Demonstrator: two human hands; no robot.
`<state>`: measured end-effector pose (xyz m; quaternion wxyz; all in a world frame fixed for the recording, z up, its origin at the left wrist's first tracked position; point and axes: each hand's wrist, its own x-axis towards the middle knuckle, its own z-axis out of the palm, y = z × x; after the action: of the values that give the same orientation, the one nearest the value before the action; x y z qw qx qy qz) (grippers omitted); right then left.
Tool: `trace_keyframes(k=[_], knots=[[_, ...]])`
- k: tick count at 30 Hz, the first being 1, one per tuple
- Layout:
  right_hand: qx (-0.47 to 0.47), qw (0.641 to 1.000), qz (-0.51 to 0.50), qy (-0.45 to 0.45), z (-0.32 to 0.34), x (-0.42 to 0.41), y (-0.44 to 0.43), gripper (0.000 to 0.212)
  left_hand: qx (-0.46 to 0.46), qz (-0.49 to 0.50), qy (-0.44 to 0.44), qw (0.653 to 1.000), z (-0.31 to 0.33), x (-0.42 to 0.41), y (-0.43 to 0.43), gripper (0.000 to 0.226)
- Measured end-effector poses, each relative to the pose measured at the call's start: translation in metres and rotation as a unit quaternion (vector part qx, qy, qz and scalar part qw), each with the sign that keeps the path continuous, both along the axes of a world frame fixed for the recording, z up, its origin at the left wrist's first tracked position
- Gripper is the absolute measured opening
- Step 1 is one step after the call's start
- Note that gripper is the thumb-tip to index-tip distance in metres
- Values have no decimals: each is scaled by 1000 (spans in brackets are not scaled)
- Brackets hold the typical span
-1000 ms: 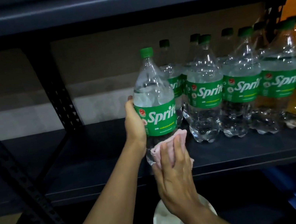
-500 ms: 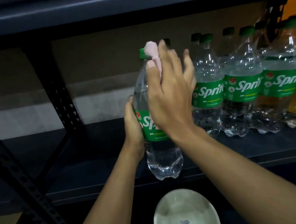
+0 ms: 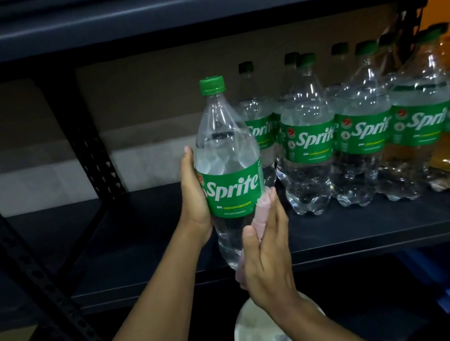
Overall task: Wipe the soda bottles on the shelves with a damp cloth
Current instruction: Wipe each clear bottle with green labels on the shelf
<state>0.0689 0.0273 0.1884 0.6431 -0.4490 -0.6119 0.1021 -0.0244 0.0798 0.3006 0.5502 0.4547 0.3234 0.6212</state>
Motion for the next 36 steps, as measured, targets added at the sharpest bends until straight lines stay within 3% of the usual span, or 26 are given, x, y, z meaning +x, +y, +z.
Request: trace_keyframes(k=[4, 11, 17, 19, 26, 32, 36], knots=[[64, 997, 5, -37, 50, 9, 13, 61, -19, 10, 56, 998, 6, -5, -9, 80], [56, 996, 5, -75, 163, 10, 34, 56, 67, 60, 83, 993, 13, 8, -31, 69], [118, 990, -68, -36, 119, -10, 32, 58, 45, 113, 78, 989, 6, 12, -14, 69], [133, 987, -87, -35, 84, -13, 32, 59, 28, 100, 51, 993, 5, 9, -6, 84], [1, 1000, -11, 2, -4, -12, 3, 63, 22, 61, 34, 997, 1, 3, 0, 81], [34, 999, 22, 7, 64, 2, 14, 60, 7, 15, 90, 996, 11, -3, -6, 78], [-18, 999, 29, -2, 146, 11, 29, 53, -8, 38, 130, 991, 18, -4, -14, 74]])
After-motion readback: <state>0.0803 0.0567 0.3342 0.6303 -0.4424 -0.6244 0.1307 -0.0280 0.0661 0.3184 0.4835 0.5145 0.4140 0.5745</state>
